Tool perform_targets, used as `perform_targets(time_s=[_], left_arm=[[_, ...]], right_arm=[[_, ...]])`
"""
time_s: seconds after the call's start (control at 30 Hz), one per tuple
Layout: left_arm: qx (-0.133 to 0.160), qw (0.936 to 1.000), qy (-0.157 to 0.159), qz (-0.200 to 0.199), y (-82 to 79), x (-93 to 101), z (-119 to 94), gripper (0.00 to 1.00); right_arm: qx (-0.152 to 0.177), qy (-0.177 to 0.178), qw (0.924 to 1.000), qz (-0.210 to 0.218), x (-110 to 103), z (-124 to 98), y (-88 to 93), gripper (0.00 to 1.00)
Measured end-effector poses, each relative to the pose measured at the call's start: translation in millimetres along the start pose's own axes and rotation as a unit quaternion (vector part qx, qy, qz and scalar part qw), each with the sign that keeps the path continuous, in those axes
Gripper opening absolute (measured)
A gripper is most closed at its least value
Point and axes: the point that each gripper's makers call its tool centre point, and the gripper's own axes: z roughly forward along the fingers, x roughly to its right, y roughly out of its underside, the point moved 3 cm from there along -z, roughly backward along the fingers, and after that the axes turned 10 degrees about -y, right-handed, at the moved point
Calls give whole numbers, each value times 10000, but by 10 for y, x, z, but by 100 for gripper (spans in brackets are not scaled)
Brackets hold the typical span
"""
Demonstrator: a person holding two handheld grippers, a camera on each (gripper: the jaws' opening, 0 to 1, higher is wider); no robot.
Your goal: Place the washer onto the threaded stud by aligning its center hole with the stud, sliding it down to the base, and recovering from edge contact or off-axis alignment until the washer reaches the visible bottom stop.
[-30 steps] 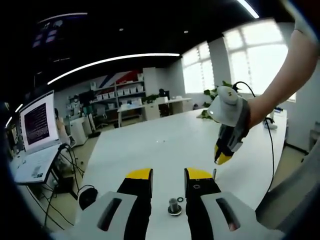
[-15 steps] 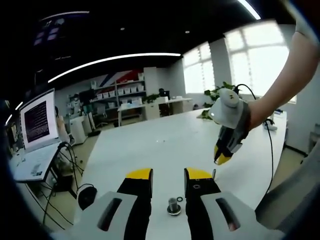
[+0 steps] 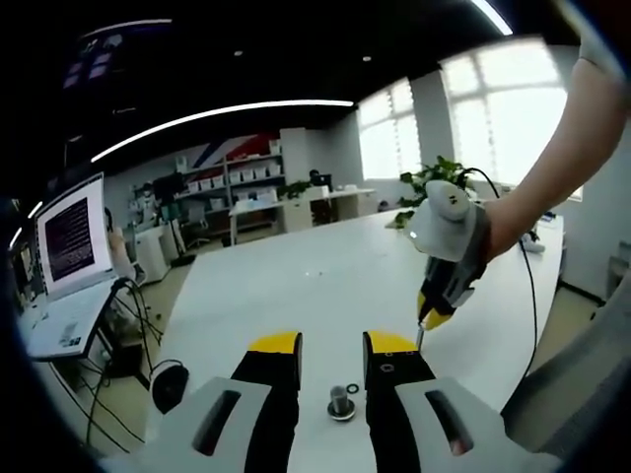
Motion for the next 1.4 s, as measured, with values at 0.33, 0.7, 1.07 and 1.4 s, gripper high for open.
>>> perform_targets(time_s=[0.33, 0.7, 1.07, 1.4], left_arm=[[-61, 10000, 18, -16, 27, 11, 1, 23], [-130, 9999, 84, -62, 63, 41, 12, 23], [-173, 9998, 114, -17, 78, 51, 26, 23], [-292, 9995, 116, 94, 148, 46, 39, 23]], right_arm=[[-104, -74, 9999, 95, -2, 64, 37, 13], [-186, -118, 9997, 136, -15, 124, 98, 14], [41, -7, 9998, 212, 10, 60, 139, 18], [345, 42, 9987, 371, -12, -39, 280, 18]])
